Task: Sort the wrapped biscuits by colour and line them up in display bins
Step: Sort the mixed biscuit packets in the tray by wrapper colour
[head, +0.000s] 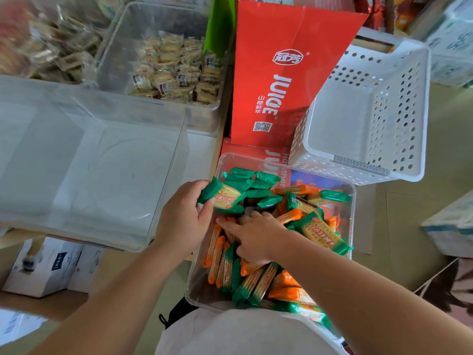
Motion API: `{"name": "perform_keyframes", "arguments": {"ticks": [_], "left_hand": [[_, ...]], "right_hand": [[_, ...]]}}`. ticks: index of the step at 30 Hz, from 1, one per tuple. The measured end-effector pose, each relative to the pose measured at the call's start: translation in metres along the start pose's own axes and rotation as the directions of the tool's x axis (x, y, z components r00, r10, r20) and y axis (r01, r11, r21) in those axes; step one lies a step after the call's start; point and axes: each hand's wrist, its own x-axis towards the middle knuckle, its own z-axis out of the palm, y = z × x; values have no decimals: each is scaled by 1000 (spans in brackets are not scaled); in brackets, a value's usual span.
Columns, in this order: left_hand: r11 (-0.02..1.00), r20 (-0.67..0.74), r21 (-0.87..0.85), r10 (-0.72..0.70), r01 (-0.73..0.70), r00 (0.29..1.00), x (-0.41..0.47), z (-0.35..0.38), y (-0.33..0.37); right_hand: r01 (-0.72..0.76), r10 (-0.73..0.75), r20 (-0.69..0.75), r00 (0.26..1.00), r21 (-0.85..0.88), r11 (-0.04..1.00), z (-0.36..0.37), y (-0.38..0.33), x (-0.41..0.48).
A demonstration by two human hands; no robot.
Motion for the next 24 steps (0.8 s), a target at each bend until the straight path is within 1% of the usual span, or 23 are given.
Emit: {"name": "perform_keyframes", "arguments": {"ticks": [3, 6, 8, 10, 13, 15, 19, 22, 24], "left_hand": [[1000, -12, -4, 9, -9, 1000, 3, 2, -3], [999, -3, -35, 10, -10, 1000, 7, 2, -7], [997, 4, -78, -7, 7, 1000, 10, 1, -8], [992, 24, -120, -42, 45, 999, 13, -1, -11], [985, 67, -154, -64, 74, 996, 17, -1, -15], [985, 76, -161, -50, 62, 996, 18, 0, -16], [988, 63, -152, 26, -16, 998, 17, 5, -17], [986, 61, -167, 22, -11, 998, 19, 9, -20], [981, 69, -191, 20, -6, 997, 22, 9, -21]], "right_hand": [[-36, 37, 11, 999, -62, 997, 2, -12, 10], [-46, 47, 41, 998, -12, 999, -1, -17, 13], [-42, 37, 58, 998, 81, 996, -1, -15, 16], [-58, 43, 74, 996, 214, 975, 0, -12, 20], [-88, 53, 94, 994, 427, 900, -2, -6, 25], [-103, 68, 89, 994, 481, 870, -4, -3, 27], [-133, 120, 58, 991, 420, 898, 2, 1, 37], [-121, 101, 70, 992, 391, 912, 4, 0, 42], [-122, 95, 86, 992, 405, 906, 5, 0, 43]]}}
